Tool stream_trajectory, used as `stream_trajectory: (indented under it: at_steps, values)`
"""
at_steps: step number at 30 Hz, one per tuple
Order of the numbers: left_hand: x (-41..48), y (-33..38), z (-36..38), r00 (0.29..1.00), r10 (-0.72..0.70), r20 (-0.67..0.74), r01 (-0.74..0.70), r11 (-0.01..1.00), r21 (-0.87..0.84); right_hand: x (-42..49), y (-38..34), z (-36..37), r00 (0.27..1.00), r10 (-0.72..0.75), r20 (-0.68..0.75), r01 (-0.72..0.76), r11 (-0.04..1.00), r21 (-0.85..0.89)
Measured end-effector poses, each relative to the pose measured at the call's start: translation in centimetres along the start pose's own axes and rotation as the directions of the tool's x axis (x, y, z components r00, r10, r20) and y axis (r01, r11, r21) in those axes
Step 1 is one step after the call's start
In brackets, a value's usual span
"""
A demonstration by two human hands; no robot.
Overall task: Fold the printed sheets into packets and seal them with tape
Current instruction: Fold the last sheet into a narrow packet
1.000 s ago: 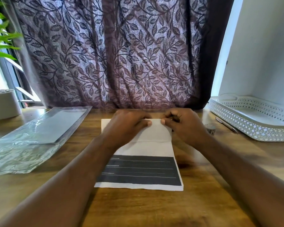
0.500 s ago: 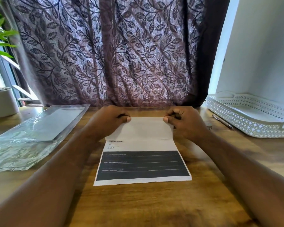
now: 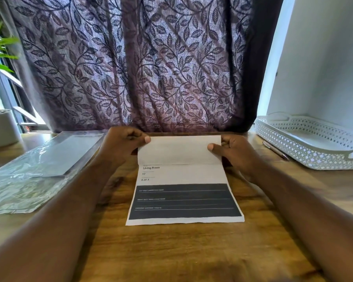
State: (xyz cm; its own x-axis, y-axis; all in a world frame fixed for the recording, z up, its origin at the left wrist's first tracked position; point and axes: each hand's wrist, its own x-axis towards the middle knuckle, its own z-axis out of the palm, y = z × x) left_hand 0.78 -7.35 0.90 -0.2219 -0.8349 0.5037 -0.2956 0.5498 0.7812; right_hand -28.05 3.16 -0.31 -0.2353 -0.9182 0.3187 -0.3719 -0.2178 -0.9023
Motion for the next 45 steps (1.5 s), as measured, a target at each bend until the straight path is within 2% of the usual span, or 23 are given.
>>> stream_trajectory:
  at_steps: [2, 4, 6, 9, 13, 17, 22, 26, 28, 29, 31, 33, 35, 38, 45]
  values:
    - [0.1, -0.1, 0.3, 0.999, -0.010, -0.049, 0.008, 0.999, -0.036, -0.1, 0.3, 0.2, 0.998, 0.017, 0.066, -0.019, 0.999, 0.033]
    - [0.0, -0.1, 0.3, 0.996, -0.079, -0.039, 0.075, 0.990, -0.116, 0.0, 0.3, 0.3, 0.999, 0.022, 0.040, -0.025, 0.997, 0.075]
    - [-0.1, -0.3, 0.5, 0.981, -0.173, 0.091, 0.191, 0.946, -0.262, 0.3, 0.1, 0.2, 0.999, 0.036, -0.024, -0.032, 0.990, 0.140]
    - [-0.8, -0.5, 1.2, 0.947, -0.186, 0.262, 0.254, 0.932, -0.258, 0.6, 0.1, 0.0, 0.996, 0.040, -0.083, -0.022, 0.979, 0.205]
    - [-0.7, -0.9, 1.5, 0.950, -0.202, 0.237, 0.271, 0.913, -0.306, 0.5, 0.0, 0.1, 0.997, 0.070, -0.020, -0.062, 0.964, 0.259]
    - [-0.3, -0.7, 1.2, 0.928, -0.263, 0.264, 0.364, 0.794, -0.487, 0.0, -0.8, 0.3, 0.992, 0.116, 0.046, -0.125, 0.908, 0.400]
    - [0.0, -0.6, 0.3, 0.905, -0.295, 0.306, 0.421, 0.727, -0.542, -0.3, -1.6, 0.3, 0.985, 0.141, 0.104, -0.175, 0.817, 0.550]
    - [-0.1, -0.5, 0.5, 0.927, -0.284, 0.247, 0.372, 0.784, -0.496, 0.1, -1.3, 0.0, 0.973, 0.178, 0.150, -0.232, 0.786, 0.573]
    - [-0.1, -0.9, 0.8, 0.947, -0.235, 0.220, 0.312, 0.836, -0.451, 0.2, -1.0, 0.1, 0.983, 0.162, 0.088, -0.185, 0.860, 0.476]
    - [0.0, -1.3, 0.9, 0.953, -0.211, 0.216, 0.283, 0.872, -0.399, 0.2, -0.6, 0.1, 0.990, 0.140, 0.031, -0.142, 0.920, 0.365]
    - [0.1, -1.8, 1.0, 0.965, -0.149, 0.215, 0.190, 0.964, -0.185, 0.4, 0.4, 0.1, 0.996, 0.067, -0.052, -0.061, 0.993, 0.097]
    - [0.2, -2.2, 1.1, 0.965, -0.088, 0.249, 0.072, 0.995, 0.071, 0.5, 1.0, 0.4, 0.997, -0.022, -0.070, 0.013, 0.992, -0.129]
    - [0.1, -2.0, 1.3, 0.963, -0.039, 0.267, -0.017, 0.979, 0.202, 0.3, 0.8, 0.9, 0.991, -0.125, -0.048, 0.101, 0.935, -0.341]
    - [0.1, -1.2, 1.5, 0.969, 0.077, 0.236, -0.141, 0.954, 0.266, 0.1, -0.3, 1.7, 0.971, -0.230, 0.059, 0.215, 0.747, -0.629]
    - [-1.0, 1.5, 2.5, 0.947, 0.254, 0.198, -0.301, 0.918, 0.258, -0.6, -2.7, 4.4, 0.908, -0.352, 0.227, 0.397, 0.556, -0.730]
